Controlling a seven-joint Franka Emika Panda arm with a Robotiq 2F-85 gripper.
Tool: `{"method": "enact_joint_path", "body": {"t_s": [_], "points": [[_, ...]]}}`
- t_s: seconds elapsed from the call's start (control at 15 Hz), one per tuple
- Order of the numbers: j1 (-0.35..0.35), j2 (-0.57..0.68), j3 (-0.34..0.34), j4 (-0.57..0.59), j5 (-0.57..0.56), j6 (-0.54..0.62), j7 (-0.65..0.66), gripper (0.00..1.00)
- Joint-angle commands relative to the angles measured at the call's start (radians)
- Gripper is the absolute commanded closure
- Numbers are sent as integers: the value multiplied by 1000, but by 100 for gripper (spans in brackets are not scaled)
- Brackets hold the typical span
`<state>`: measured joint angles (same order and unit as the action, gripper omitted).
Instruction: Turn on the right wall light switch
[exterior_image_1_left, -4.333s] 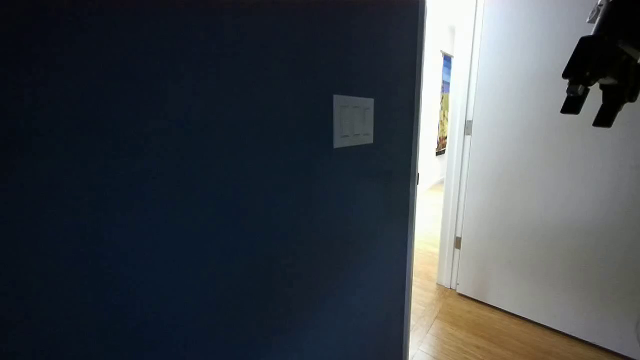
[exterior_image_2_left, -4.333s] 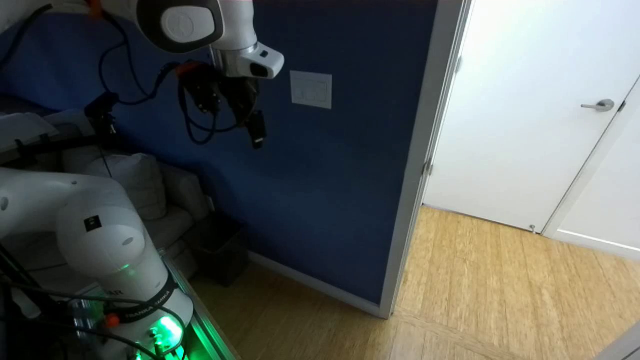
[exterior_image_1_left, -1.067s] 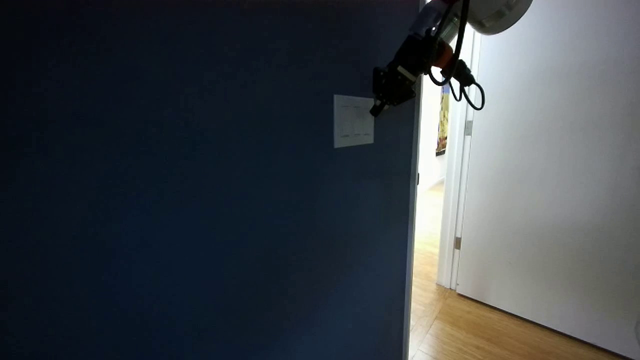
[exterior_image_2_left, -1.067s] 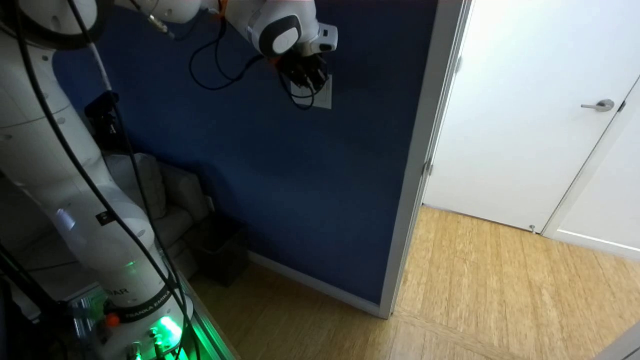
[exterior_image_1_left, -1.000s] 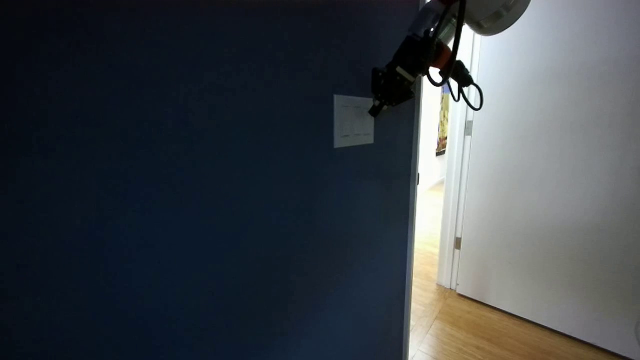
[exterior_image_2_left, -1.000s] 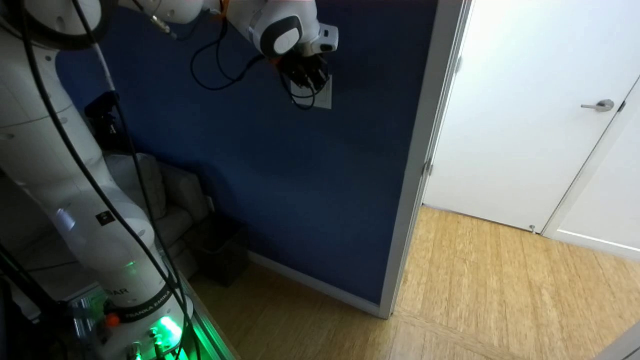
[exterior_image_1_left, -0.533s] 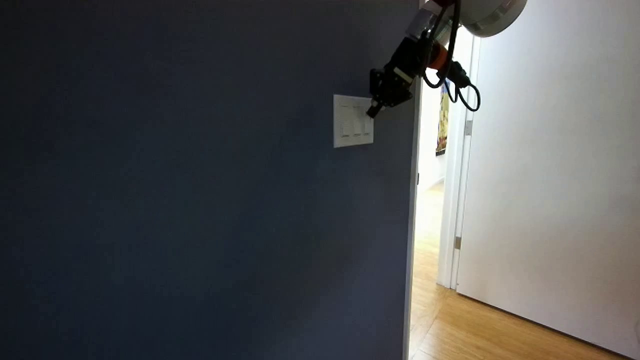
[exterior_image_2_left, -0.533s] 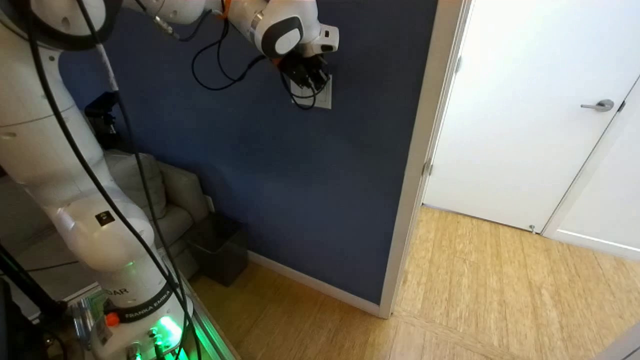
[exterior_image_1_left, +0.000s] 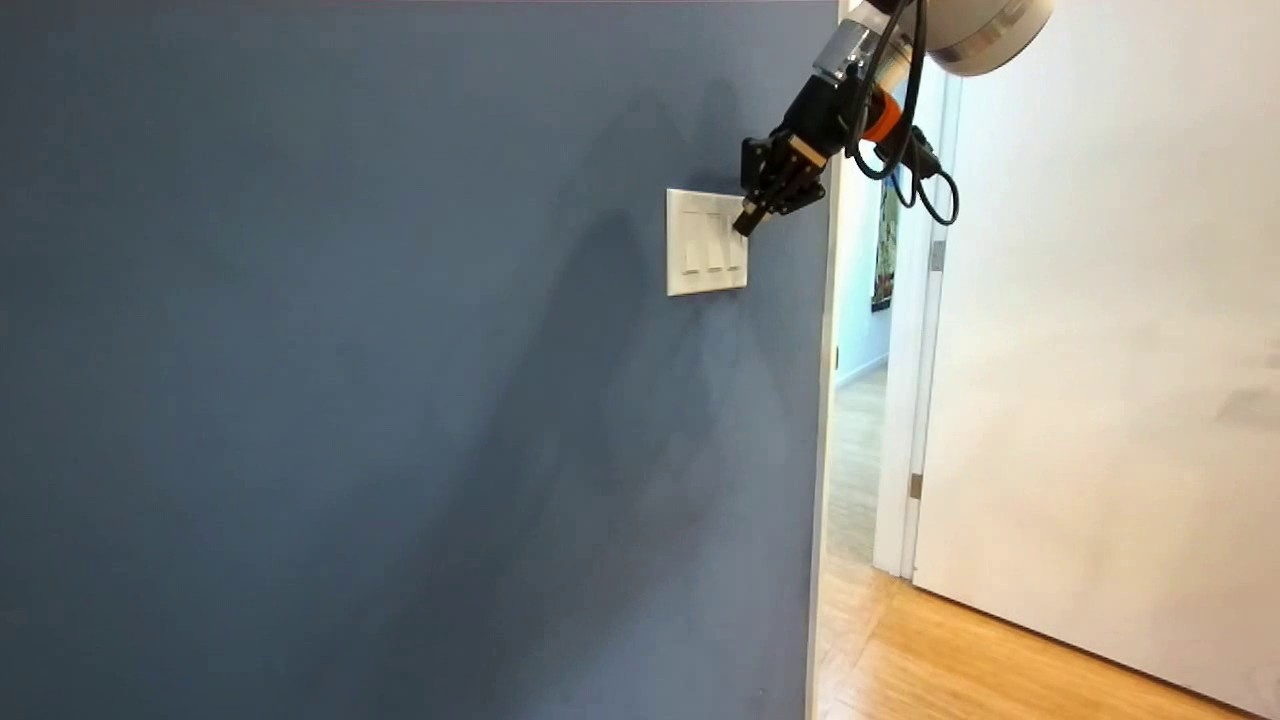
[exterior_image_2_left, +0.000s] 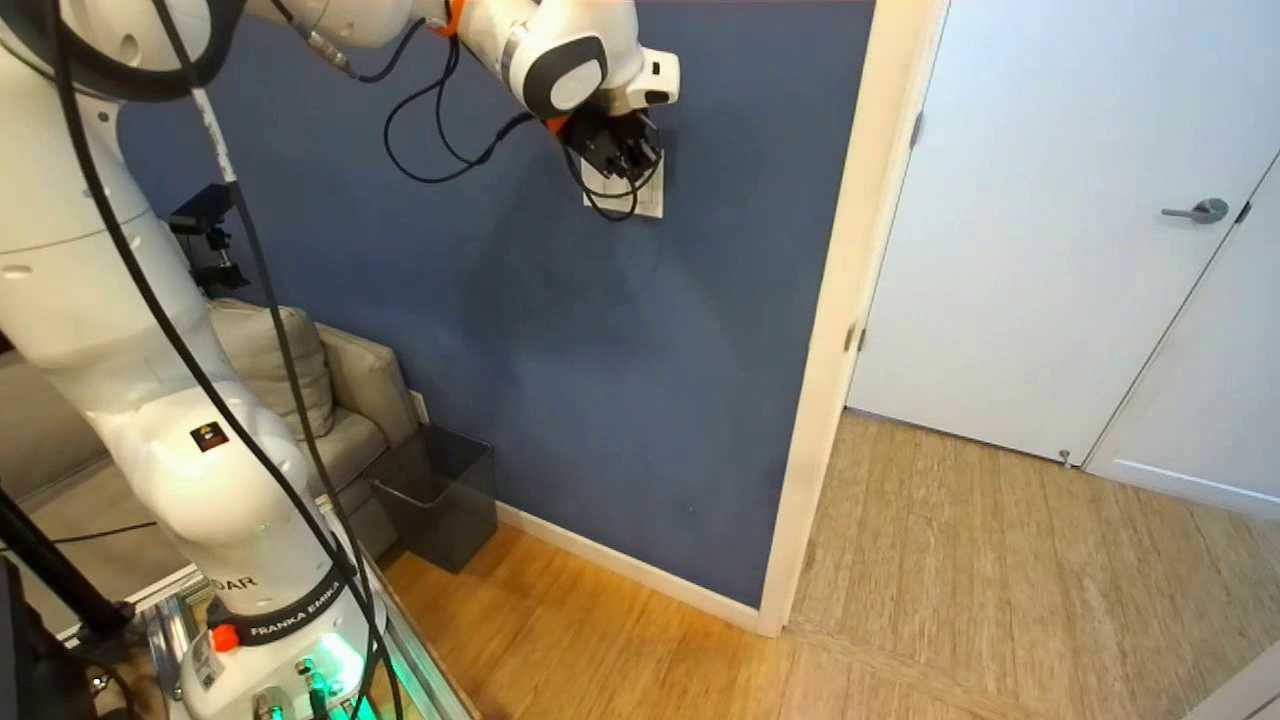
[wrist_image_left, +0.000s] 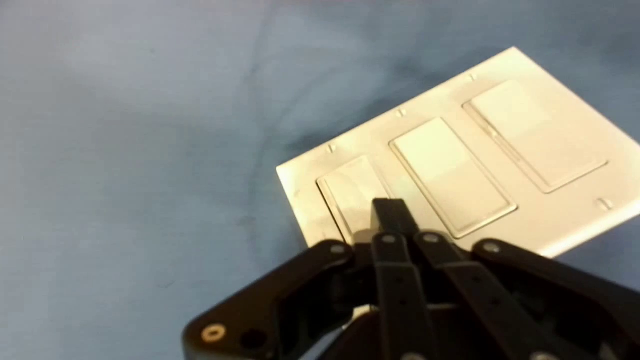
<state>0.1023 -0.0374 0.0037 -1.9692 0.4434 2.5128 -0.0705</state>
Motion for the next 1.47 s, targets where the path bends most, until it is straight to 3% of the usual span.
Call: {"method": "enact_joint_path", "body": {"t_s": [0.0, 0.73, 0.93, 1.27, 1.33, 1.4], "points": [[-11, 20, 16, 19, 43, 52, -47, 100], [-17, -7, 11, -16, 25, 110, -42, 100], [-19, -20, 11, -25, 1, 66, -37, 100], [-38, -151, 1, -76, -105, -258, 37, 99], [-46, -184, 1, -85, -141, -330, 60, 74], [-52, -212, -1, -87, -155, -401, 77, 73]]}}
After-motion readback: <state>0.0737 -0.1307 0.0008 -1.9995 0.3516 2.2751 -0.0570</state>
